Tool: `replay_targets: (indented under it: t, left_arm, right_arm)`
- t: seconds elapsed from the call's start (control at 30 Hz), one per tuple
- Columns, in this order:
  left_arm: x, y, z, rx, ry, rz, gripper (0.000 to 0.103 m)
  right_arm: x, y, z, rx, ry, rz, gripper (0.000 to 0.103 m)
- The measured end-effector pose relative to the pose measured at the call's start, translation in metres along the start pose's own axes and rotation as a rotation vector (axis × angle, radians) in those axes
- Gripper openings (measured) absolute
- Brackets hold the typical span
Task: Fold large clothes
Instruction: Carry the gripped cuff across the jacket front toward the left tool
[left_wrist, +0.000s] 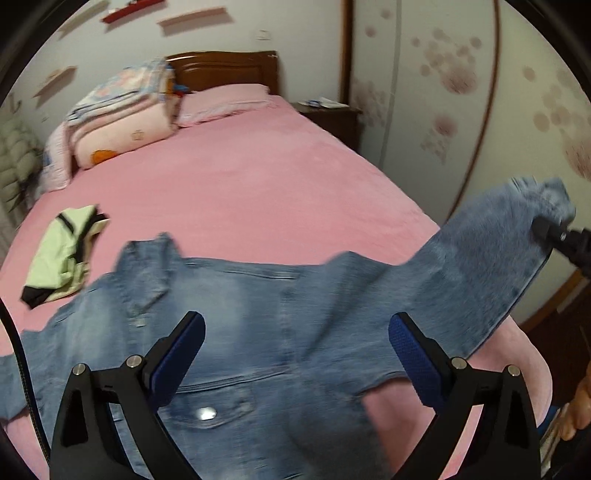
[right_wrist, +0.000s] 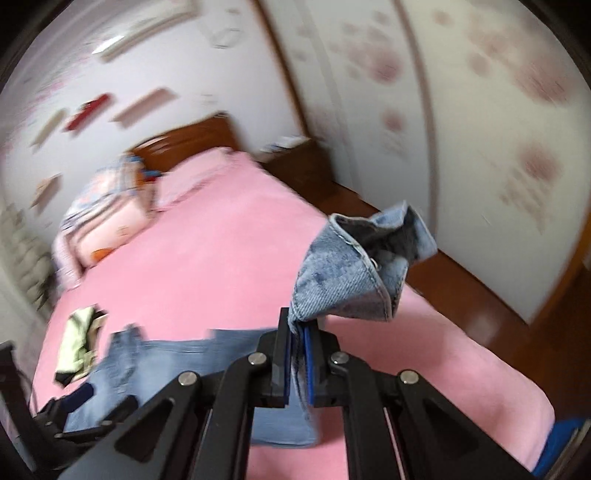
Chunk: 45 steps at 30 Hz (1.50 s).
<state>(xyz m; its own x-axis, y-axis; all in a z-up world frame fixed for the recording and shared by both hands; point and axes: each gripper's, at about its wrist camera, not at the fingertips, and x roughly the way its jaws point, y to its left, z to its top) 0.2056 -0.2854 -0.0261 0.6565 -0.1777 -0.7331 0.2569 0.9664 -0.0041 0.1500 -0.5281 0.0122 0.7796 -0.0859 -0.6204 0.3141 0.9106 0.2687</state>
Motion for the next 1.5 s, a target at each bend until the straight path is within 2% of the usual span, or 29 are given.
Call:
replay_targets:
  t: [0.17, 0.23, 0.33, 0.47, 0.6, 0.67, 0.73, 0.8, 0.83, 1.03, 1.13, 1.27, 1.37, 1.47, 1.5]
  left_arm:
    - [-0.026, 0.078, -0.008, -0.083, -0.014, 0.047, 0.099]
    - [-0.033, 0.11, -0.014, -0.114, -0.026, 0.079, 0.099]
    - [-0.031, 0.16, -0.029, -0.161, -0.002, 0.117, 0.099]
    - [-0.008, 0.22, -0.059, -0.223, 0.086, 0.117, 0.099]
    - [0.02, 0.245, -0.085, -0.218, 0.162, 0.104, 0.099]
    - [0.035, 0.248, -0.099, -0.213, 0.205, 0.051, 0.099]
    - [0.041, 0.245, -0.105, -0.212, 0.222, -0.001, 0.099]
    - [0.045, 0.239, -0.107, -0.209, 0.221, -0.049, 0.099]
    - [0.047, 0.234, -0.107, -0.208, 0.217, -0.08, 0.099]
    - [0.063, 0.203, -0.1, -0.229, 0.231, -0.232, 0.098]
    - [0.076, 0.186, -0.103, -0.259, 0.269, -0.313, 0.091]
    - [0.096, 0.17, -0.113, -0.321, 0.332, -0.385, 0.087]
    - [0.109, 0.165, -0.121, -0.391, 0.364, -0.428, 0.079]
    - [0.118, 0.165, -0.122, -0.452, 0.341, -0.426, 0.072]
    - [0.12, 0.165, -0.122, -0.466, 0.342, -0.438, 0.058]
  right_arm:
    - [-0.008, 0.102, -0.004, -0.166, 0.016, 0.15, 0.005]
    - [0.0, 0.141, -0.014, -0.244, 0.038, 0.183, 0.005]
    - [0.022, 0.197, -0.053, -0.353, 0.094, 0.21, 0.006]
    - [0.067, 0.246, -0.107, -0.471, 0.156, 0.166, 0.006]
    - [0.121, 0.274, -0.177, -0.61, 0.271, 0.053, 0.009]
    - [0.137, 0.279, -0.202, -0.647, 0.328, 0.023, 0.011]
    - [0.141, 0.281, -0.218, -0.663, 0.362, 0.017, 0.018]
    - [0.139, 0.278, -0.222, -0.65, 0.382, 0.034, 0.049]
    - [0.133, 0.271, -0.222, -0.637, 0.38, 0.042, 0.053]
    - [0.087, 0.251, -0.202, -0.596, 0.32, 0.092, 0.055]
    - [0.059, 0.232, -0.192, -0.58, 0.263, 0.075, 0.055]
    - [0.047, 0.207, -0.19, -0.519, 0.265, 0.061, 0.055]
    - [0.045, 0.188, -0.192, -0.468, 0.286, 0.057, 0.055]
    - [0.048, 0.173, -0.197, -0.441, 0.303, 0.041, 0.055]
    - [0.05, 0.168, -0.198, -0.429, 0.313, 0.04, 0.055]
